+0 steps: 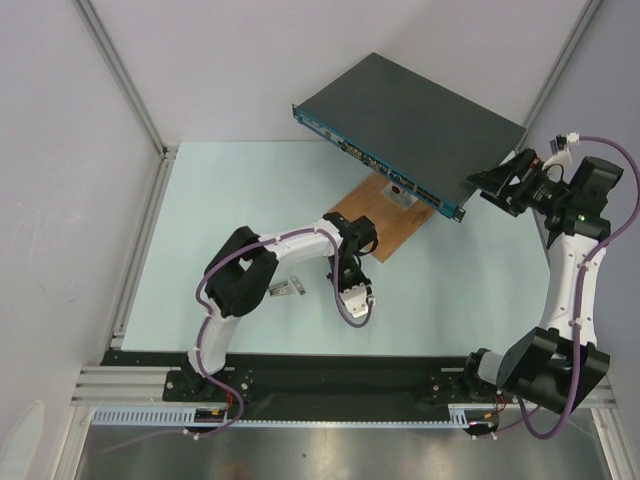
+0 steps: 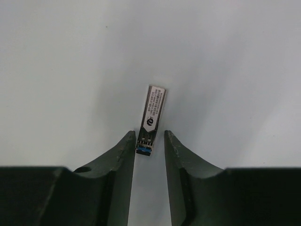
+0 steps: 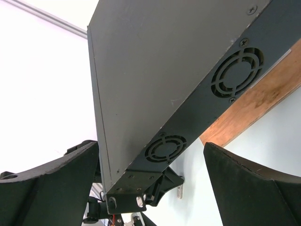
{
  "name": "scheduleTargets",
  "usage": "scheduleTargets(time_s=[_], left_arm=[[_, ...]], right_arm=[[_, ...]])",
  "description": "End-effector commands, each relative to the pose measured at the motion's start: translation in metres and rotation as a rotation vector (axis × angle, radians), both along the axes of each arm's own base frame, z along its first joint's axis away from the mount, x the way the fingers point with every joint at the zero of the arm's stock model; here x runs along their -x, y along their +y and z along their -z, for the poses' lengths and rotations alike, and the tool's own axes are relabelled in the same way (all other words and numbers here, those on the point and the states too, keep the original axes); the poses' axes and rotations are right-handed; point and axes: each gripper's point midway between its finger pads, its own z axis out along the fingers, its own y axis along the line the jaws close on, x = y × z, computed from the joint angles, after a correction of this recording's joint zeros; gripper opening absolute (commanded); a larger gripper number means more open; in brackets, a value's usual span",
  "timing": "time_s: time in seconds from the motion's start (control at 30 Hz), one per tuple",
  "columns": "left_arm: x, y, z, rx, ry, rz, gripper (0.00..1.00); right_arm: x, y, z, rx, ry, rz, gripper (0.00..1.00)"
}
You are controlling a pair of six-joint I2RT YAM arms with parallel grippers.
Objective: Insert the plug into the switch port
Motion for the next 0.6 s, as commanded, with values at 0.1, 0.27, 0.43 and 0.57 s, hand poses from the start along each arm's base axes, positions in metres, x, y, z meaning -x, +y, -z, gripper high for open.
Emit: scheduleTargets(time_s=[0.1,0.27,0.43,0.57], left_arm=[[0.017,0.036,0.007,-0.145,0.078,-0.062,0.31],[0.019,0.038,0.006,-0.16,0.097,-0.238,0.23],[0.007,0.015,-0.012,-0.022,0.145,-0.516,0.09],[0.012,0.001,-0.075,0.097,0.218,-0.681,0.0]], right_arm=[[0.013,0.005,-0.034,0.032,-0.101,-0.029,1.0],[0.016,0.007,-0.041,0.024,-0.119,-0.029,1.0],[0.017,0.008,-0.051,0.031,-0.158,-0.016,0.99],[0.017,0.008,-0.06,0.023,-0.185,-0.006,0.96]])
